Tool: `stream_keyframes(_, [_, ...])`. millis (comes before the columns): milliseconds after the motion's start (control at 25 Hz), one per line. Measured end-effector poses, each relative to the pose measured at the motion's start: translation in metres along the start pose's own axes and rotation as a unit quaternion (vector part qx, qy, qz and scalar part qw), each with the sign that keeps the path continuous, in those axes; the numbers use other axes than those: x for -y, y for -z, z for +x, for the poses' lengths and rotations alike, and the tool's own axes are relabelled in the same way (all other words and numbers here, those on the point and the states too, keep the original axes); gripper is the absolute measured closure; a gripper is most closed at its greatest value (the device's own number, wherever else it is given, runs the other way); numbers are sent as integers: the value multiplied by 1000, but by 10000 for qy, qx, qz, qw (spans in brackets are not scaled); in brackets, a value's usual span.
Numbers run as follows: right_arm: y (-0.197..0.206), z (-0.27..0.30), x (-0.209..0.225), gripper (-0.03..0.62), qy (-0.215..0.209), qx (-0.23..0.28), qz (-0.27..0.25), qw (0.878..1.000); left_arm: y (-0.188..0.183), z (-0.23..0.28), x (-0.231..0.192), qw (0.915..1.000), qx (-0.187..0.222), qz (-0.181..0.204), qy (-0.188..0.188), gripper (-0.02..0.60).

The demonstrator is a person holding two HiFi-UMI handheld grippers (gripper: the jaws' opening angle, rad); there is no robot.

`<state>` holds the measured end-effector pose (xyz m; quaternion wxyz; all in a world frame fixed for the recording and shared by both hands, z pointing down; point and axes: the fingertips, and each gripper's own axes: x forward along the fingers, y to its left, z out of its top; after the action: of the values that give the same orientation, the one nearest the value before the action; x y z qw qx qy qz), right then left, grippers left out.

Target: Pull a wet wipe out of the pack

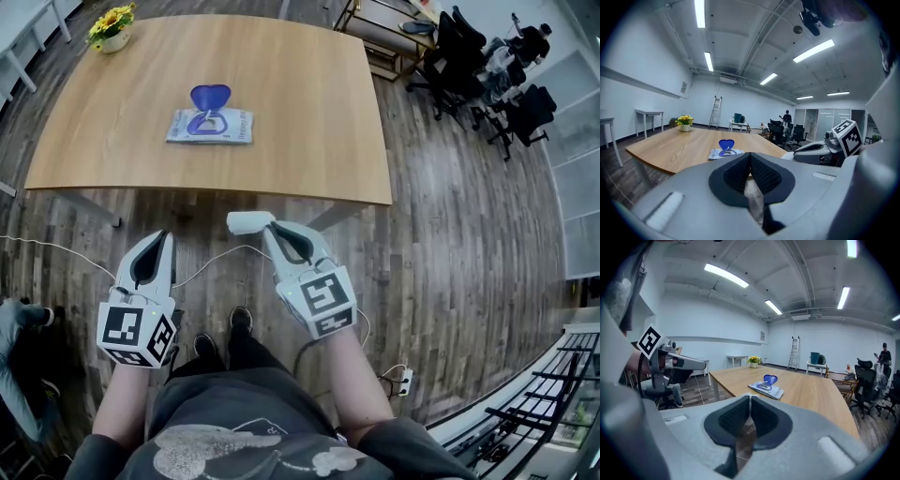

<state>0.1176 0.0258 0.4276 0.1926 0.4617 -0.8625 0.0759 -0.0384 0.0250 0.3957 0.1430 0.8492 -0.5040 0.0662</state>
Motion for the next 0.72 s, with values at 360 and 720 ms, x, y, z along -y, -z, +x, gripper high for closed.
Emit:
stream_keyframes(360, [-4,-22,-56,588,387,187,96,9990,11,-62,-13,9995,210,-10,233,563])
stream_keyframes(720, [-7,-67,-137,588,704,391,-28,9967,18,-136,-18,9983,348,18,466,563])
